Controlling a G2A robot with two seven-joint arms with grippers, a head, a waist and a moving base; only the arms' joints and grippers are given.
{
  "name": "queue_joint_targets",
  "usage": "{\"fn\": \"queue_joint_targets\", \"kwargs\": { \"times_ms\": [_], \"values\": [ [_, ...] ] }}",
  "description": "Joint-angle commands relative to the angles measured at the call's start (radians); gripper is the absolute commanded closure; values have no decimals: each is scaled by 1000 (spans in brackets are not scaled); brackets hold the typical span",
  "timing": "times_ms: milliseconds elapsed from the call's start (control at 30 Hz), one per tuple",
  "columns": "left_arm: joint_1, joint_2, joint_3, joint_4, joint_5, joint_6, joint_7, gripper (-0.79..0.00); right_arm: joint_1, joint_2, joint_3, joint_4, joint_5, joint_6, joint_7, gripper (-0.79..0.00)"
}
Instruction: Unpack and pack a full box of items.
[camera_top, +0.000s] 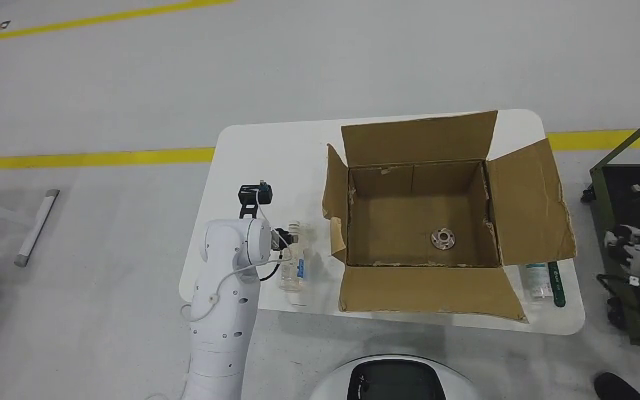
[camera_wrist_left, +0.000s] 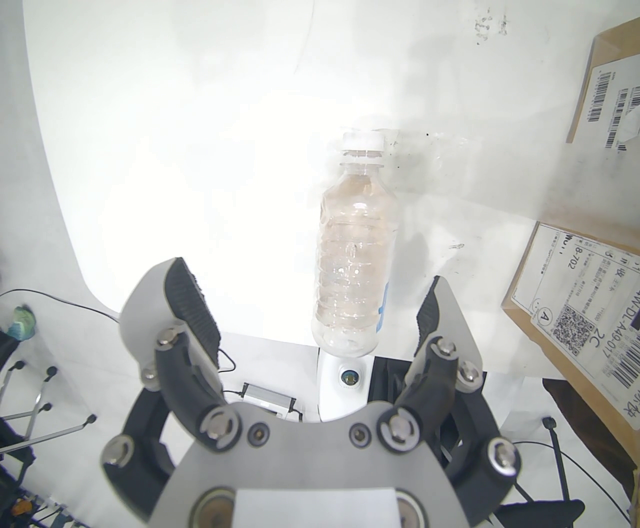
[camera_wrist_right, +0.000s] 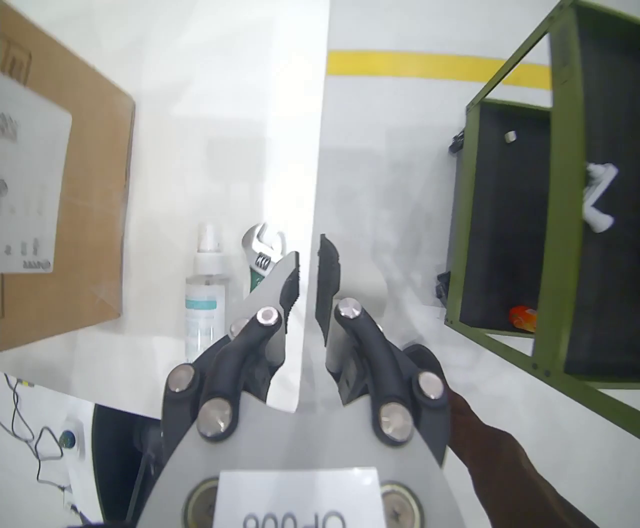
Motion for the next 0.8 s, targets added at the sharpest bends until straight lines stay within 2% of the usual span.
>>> {"fn": "queue_joint_targets", "kwargs": {
  "times_ms": [0, 133, 233, 367, 433, 600, 767],
  "values": [
    [0, 0, 0, 0, 0, 0, 0, -785, 34, 6, 43, -32, 41, 14, -30, 0],
    [0, 0, 0, 0, 0, 0, 0, -785, 94, 16, 77, -140, 132, 29, -78, 0],
    [0, 0, 0, 0, 0, 0, 0, -785, 139, 22, 57, -215, 240, 17, -105, 0],
    [0, 0, 0, 0, 0, 0, 0, -785, 188, 38, -52, -331, 360, -70, -33, 0],
    [0, 0, 0, 0, 0, 0, 0, -785, 212, 46, -121, -341, 391, -104, 12, 0],
    [0, 0, 0, 0, 0, 0, 0, -785, 272, 65, -331, -314, 332, -112, 180, 0],
    [0, 0, 0, 0, 0, 0, 0, -785, 307, 74, -523, -211, 147, -107, 260, 0]
  ]
}}
